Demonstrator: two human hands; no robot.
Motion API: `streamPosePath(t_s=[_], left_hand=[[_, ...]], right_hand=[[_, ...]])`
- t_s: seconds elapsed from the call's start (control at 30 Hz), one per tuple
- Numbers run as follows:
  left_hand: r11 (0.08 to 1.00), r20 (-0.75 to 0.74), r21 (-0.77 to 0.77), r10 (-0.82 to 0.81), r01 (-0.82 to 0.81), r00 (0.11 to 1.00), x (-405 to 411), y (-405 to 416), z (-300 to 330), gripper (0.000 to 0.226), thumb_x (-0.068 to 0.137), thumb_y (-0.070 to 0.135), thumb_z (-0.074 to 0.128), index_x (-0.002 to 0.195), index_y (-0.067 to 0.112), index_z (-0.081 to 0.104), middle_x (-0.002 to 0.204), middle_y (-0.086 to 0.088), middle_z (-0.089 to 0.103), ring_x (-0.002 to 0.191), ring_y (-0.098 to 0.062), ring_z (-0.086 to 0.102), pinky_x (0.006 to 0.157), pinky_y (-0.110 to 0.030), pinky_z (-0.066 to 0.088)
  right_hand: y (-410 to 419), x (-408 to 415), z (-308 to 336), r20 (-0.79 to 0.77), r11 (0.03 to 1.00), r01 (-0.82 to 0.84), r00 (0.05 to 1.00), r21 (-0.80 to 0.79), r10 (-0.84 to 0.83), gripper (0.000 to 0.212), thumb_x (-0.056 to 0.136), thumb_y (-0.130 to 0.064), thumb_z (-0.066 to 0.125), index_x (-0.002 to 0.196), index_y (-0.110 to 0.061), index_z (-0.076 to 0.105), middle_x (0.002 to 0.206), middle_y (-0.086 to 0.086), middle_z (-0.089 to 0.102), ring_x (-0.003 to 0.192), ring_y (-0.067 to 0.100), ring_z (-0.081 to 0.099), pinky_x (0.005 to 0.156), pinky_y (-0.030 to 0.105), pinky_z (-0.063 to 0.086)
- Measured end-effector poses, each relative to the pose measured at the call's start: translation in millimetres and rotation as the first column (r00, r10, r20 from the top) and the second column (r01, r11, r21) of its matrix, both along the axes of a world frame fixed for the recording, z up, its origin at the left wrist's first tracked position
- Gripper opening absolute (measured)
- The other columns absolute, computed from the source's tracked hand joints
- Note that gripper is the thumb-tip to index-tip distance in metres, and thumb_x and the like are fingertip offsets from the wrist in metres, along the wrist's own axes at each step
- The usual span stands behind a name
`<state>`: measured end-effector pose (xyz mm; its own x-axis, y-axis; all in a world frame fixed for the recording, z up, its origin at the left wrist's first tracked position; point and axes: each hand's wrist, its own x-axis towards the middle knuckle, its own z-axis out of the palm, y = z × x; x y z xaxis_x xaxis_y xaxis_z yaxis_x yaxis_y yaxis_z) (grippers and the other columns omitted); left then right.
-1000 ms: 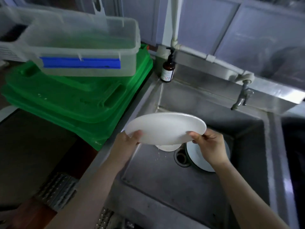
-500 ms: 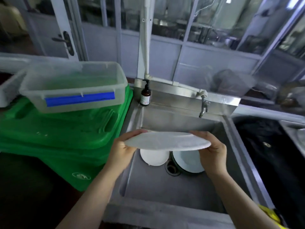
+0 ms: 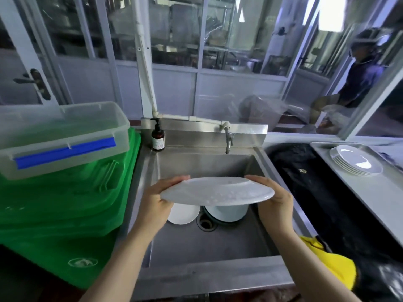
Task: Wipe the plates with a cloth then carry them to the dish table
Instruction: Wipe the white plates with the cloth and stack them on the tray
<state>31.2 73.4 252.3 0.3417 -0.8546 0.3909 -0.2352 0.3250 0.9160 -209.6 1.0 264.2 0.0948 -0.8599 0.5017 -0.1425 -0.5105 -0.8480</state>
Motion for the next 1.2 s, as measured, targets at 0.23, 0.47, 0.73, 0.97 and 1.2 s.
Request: streamPosePath(t_s=[0.23, 0.47, 0.73, 0.97, 1.2], left_hand=[[0.987, 0.065, 0.159, 0.016, -0.026, 0.998, -64, -13, 0, 0.035, 0.090, 0.001, 0.062, 0.087, 0.035, 0.071, 0.083, 0.025, 0.072, 0.085, 0.009, 0.064, 0.071, -0.006, 0.044], [0.919, -0.147, 0.390, 0.000, 0.058, 0.989, -139, -28, -23, 0.014, 0.095, 0.025, 0.058, 0.086, 0.034, 0.065, 0.082, 0.031, 0.070, 0.081, 0.014, 0.063, 0.074, -0.021, 0.046], [0.772, -0.585, 0.544, 0.069, 0.329, 0.808, -205, -29, -52, 0.036, 0.067, 0.014, 0.067, 0.102, 0.014, 0.068, 0.091, -0.003, 0.076, 0.084, -0.017, 0.072, 0.064, -0.025, 0.055], [0.787, -0.619, 0.569, 0.217, 0.240, 0.755, -251, -23, -77, 0.030, 0.086, -0.004, 0.054, 0.104, 0.017, 0.063, 0.092, 0.001, 0.076, 0.083, -0.012, 0.072, 0.061, -0.023, 0.055], [0.796, -0.598, 0.574, 0.249, 0.191, 0.762, -260, -20, -80, 0.030, 0.091, -0.001, 0.052, 0.109, 0.022, 0.060, 0.094, 0.007, 0.076, 0.090, -0.014, 0.068, 0.062, -0.028, 0.059]], right_hand=[[-12, -58, -12, -0.064, 0.989, 0.129, 0.990, 0.072, -0.124, 0.054, 0.081, 0.002, 0.070, 0.076, -0.052, 0.070, 0.078, -0.027, 0.070, 0.075, -0.007, 0.064, 0.066, 0.009, 0.046], [-28, -135, -48, -0.051, 0.947, 0.101, 0.995, 0.305, -0.090, 0.017, 0.084, -0.013, 0.072, 0.069, -0.020, 0.068, 0.060, -0.003, 0.064, 0.058, 0.005, 0.052, 0.054, 0.029, 0.042], [-51, -196, -77, -0.006, 0.844, -0.037, 0.999, 0.535, 0.047, 0.038, 0.091, -0.018, 0.064, 0.073, 0.011, 0.049, 0.064, 0.006, 0.038, 0.061, 0.015, 0.034, 0.056, 0.030, 0.024], [-66, -245, -124, -0.289, 0.772, 0.109, 0.952, 0.627, 0.100, 0.016, 0.097, -0.028, 0.052, 0.098, -0.030, 0.067, 0.091, -0.007, 0.073, 0.088, 0.012, 0.067, 0.074, 0.029, 0.051], [-63, -270, -190, -0.919, 0.887, 0.287, 0.271, 0.361, 0.287, 0.061, 0.089, -0.053, 0.054, 0.143, -0.045, 0.027, 0.159, -0.002, 0.012, 0.139, 0.031, 0.021, 0.108, 0.048, 0.024]])
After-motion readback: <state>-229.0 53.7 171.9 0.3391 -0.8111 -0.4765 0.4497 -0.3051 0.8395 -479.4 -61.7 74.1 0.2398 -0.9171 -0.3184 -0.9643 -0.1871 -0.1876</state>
